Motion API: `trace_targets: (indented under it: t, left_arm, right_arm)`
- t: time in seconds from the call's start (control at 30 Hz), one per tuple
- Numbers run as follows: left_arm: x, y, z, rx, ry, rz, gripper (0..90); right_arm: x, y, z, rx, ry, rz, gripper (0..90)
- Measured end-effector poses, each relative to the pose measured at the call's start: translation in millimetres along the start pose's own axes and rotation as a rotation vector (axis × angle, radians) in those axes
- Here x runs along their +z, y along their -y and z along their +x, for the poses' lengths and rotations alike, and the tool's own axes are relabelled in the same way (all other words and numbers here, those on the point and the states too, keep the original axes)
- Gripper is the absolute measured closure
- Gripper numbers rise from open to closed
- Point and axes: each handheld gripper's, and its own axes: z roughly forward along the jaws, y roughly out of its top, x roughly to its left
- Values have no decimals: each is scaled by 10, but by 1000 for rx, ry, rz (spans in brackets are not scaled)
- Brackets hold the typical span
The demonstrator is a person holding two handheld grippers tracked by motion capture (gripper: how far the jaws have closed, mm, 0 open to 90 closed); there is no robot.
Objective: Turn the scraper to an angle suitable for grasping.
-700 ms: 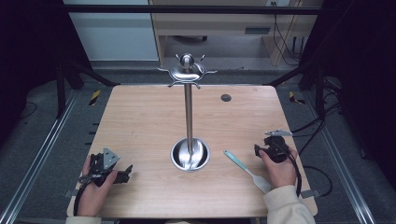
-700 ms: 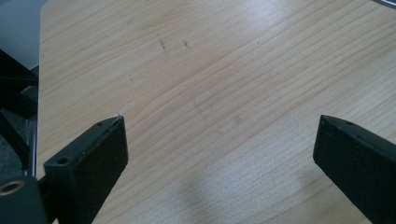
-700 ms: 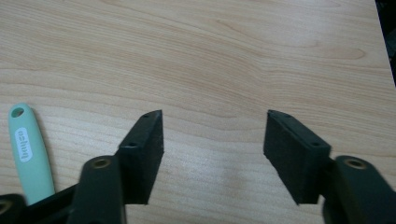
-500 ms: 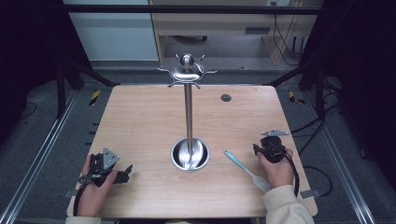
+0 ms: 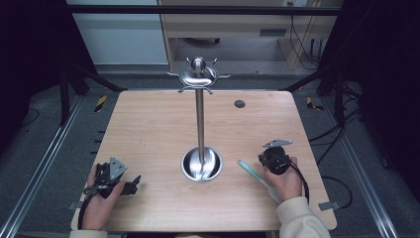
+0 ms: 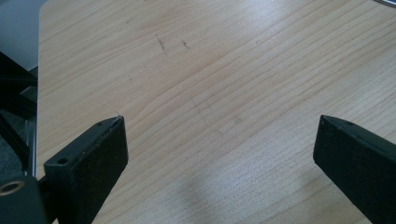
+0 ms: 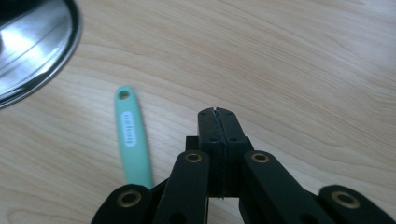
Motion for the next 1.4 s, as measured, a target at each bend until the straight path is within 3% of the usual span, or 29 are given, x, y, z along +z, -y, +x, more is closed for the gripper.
trace_targets:
  t: [0.23,0.7,0.8,1.0,1.17,1.2,1.4]
  left_arm:
    - [5,2,2,0,2,3,29]
    - [18,2,-15,7,11,10,29]
    - [17,4,-19,9,12,12,29]
    - [17,9,-20,9,10,13,29]
    - [17,20,-12,6,9,17,29]
    - [16,18,-10,6,9,15,29]
    - [13,10,-17,12,9,12,29]
  right_arm:
    - [77,-12,191,-85,-54,50,900]
    - [109,10,289,-133,-93,87,900]
    - [75,46,362,-174,-144,87,900]
    - [19,74,438,-228,-167,99,890]
    - [-55,-52,502,-291,-157,149,872]
    - [-92,-120,527,-334,-164,185,843]
    - [-123,-300,547,-390,-185,244,800]
